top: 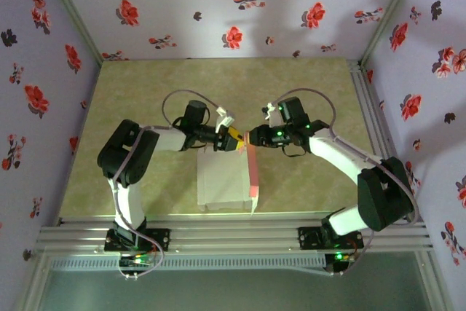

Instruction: Fold the paper box

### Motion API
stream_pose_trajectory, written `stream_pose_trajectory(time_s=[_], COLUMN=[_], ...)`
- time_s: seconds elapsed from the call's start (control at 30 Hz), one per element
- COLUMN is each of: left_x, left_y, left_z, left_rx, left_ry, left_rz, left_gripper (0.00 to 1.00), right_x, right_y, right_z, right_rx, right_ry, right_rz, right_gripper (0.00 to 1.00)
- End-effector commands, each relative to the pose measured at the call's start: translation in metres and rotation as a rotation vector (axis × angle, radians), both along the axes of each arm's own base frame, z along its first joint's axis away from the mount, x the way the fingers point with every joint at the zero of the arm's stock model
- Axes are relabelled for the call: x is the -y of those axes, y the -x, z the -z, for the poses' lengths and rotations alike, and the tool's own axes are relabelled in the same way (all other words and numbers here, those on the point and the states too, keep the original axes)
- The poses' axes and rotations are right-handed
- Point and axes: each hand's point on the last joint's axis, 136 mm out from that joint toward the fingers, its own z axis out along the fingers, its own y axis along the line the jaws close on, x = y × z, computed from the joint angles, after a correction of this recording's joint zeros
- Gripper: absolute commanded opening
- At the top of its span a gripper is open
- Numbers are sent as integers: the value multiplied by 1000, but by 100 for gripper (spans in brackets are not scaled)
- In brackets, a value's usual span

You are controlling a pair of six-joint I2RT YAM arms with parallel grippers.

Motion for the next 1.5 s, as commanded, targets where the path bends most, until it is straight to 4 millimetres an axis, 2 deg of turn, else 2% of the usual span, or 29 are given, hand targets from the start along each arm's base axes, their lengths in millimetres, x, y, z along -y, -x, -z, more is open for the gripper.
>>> stream_pose_trajectory(time_s=[0.0, 0.1, 0.4, 1.03, 1.27, 1.47], left_x=[10, 12, 14, 24, 28, 28], left_y=[2, 2, -9, -27, -26, -28], left_z=[-15, -12, -8, -12, -10, -12], left_rx=[62, 73, 138, 216, 233, 234], left_ry=[32, 23, -22, -38, -47, -46], left_rz=[-3, -13, -75, -145, -170, -188], left_gripper=[37, 34, 35, 37, 35, 33], right_x=[0, -1, -1, 11, 9, 3], right_y=[4, 5, 3, -9, -18, -24], right_z=[9, 10, 16, 17, 14, 12], right_rx=[-42, -47, -55, -32, -8, -4], right_ry=[-12, -16, -12, 1, -23, -73], right_rz=[0, -6, -7, 58, 95, 112], right_gripper=[37, 37, 37, 47, 54, 54])
